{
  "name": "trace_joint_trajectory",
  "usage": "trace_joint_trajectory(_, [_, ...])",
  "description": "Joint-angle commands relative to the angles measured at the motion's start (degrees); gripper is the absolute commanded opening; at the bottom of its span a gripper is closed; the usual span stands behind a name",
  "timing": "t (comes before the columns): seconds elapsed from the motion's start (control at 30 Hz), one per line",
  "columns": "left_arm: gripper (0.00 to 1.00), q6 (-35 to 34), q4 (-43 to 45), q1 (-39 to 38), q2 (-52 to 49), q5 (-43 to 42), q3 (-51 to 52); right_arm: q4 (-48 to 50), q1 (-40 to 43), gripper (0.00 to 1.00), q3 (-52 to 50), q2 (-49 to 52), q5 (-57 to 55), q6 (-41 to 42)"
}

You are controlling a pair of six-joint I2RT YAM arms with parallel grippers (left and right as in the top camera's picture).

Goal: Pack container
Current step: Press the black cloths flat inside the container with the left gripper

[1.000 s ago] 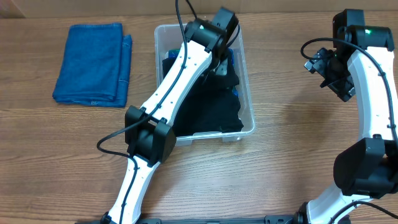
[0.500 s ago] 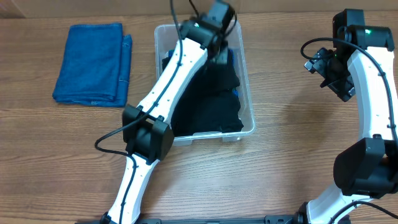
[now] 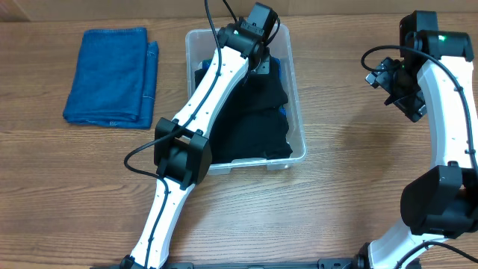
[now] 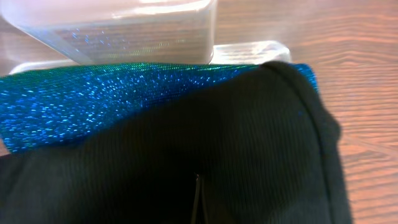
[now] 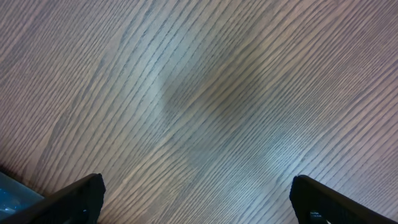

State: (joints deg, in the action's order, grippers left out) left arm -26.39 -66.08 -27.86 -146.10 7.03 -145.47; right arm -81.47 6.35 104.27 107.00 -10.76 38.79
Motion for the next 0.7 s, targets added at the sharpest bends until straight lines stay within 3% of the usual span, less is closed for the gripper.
trace_joint_trajectory(0.0, [0.05,0.48,-0.09,-0.02,-2.14,0.87,0.52,0.22,0.15,1.00,-0.07,-1.14,-0.76,0.28])
trace_joint_trajectory(0.2, [0.05,0.74,-0.13,0.11,3.69,0.90,0.33,0.22,0.15,1.00,-0.07,-1.14,-0.76,0.26])
trace_joint_trajectory(0.3, [0.24,1.18,-2.67,0.11,9.79,0.92,0.33,0.22,0.15,1.00,-0.07,-1.14,-0.76,0.28])
trace_joint_trajectory(0.37, [0.26,1.60,-4.83,0.20,14.14,0.92,0.33,0.22,0.15,1.00,-0.07,-1.14,-0.76,0.26])
trace_joint_trajectory(0.43, [0.51,3.74,-6.84,0.57,18.64,0.92,0.33,0.22,0.15,1.00,-0.07,-1.11,-0.76,0.26])
trace_joint_trajectory(0.5, [0.53,4.07,-11.47,1.55,23.30,1.53,0.33,0.22,0.15,1.00,-0.07,-1.14,-0.76,0.26])
trace_joint_trajectory(0.63, [0.58,-2.84,-23.96,4.46,26.25,0.35,0.33,0.22,0.15,1.00,-0.07,-1.14,-0.76,0.26])
trace_joint_trajectory(0.67, [0.65,-3.96,-26.71,5.07,25.97,0.20,0.37,0.22,0.15,1.00,-0.07,-1.14,-0.76,0.26])
